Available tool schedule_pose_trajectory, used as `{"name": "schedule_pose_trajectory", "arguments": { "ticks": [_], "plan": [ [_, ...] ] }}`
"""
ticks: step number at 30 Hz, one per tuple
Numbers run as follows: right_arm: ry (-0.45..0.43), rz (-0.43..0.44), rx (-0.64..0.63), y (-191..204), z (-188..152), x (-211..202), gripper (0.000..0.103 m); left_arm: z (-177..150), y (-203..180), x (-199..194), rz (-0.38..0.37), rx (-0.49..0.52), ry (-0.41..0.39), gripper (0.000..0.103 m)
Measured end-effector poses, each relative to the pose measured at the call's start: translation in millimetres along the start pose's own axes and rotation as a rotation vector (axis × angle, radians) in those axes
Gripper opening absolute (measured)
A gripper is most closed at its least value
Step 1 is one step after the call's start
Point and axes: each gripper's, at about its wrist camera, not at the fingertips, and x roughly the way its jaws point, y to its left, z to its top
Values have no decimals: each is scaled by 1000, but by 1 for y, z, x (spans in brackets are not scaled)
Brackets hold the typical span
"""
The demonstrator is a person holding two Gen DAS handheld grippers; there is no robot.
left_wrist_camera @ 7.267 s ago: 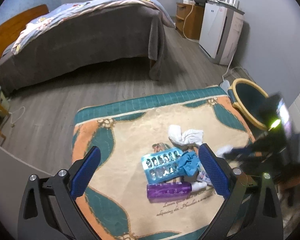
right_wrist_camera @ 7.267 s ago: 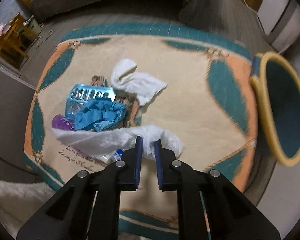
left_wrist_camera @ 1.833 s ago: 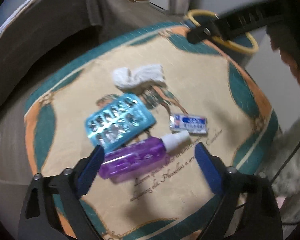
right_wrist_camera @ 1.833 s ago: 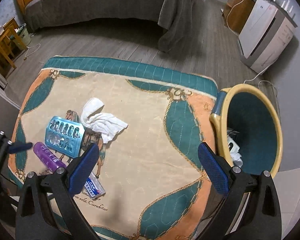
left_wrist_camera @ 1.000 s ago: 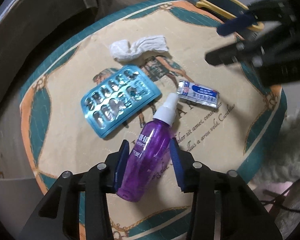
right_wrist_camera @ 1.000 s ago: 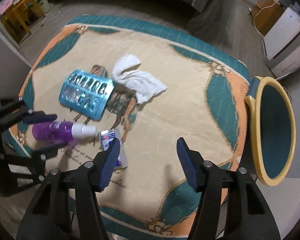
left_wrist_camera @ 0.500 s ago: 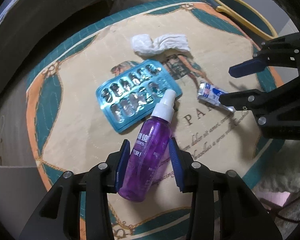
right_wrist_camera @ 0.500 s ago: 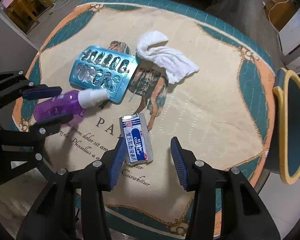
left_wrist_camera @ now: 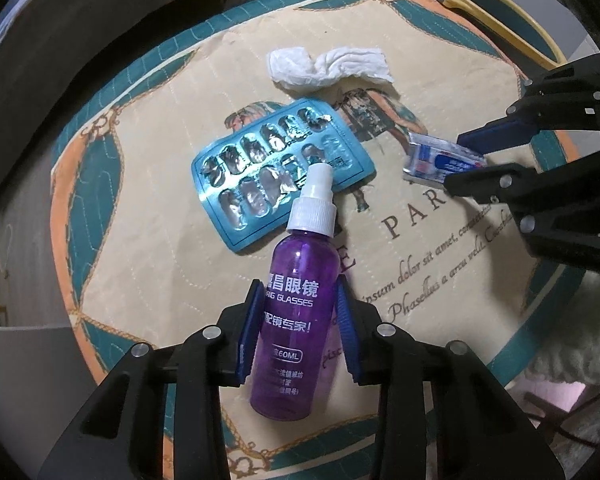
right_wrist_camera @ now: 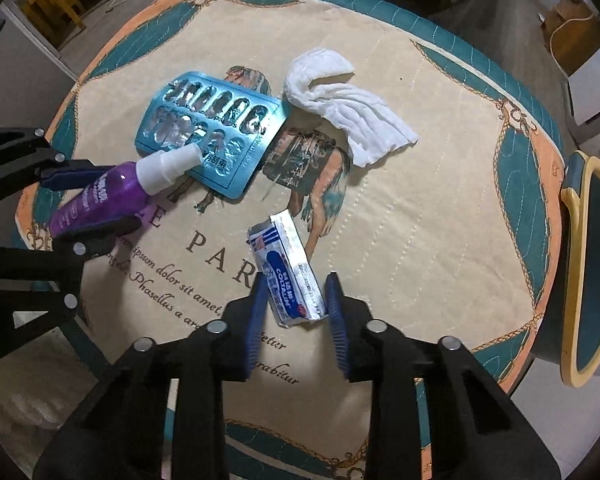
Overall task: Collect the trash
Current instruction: 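Grasp the purple spray bottle with the left tool while the right tool grasps the small COLTALIN box, then carry the spray bottle and box over the bin and open both tools to drop them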
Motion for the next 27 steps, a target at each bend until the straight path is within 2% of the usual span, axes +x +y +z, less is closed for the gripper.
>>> {"name": "schedule_pose_trajectory", "arguments": {
  "ticks": [5,7,11,17,21,27],
  "plan": [
    [-32,19,41,-12,2,-16,22,1,2,-15,-31,-25,-66,36],
    [-53,15,53,-14,4,-24,21,11,6,-27,-51,-45,-101,36],
    [-136,30,128,-32,9,-49,21,21,10,-48,-72,-75,-188,36],
    [-233,32,219,-67,12,-78,21,31,2,-71,-90,-104,-273,36],
    [-286,18,253,-85,13,-95,21,37,-4,-75,-100,-106,-299,36],
    [-313,8,276,-101,8,-104,21,42,-11,-78,-105,-105,-318,34]
  ]
}}
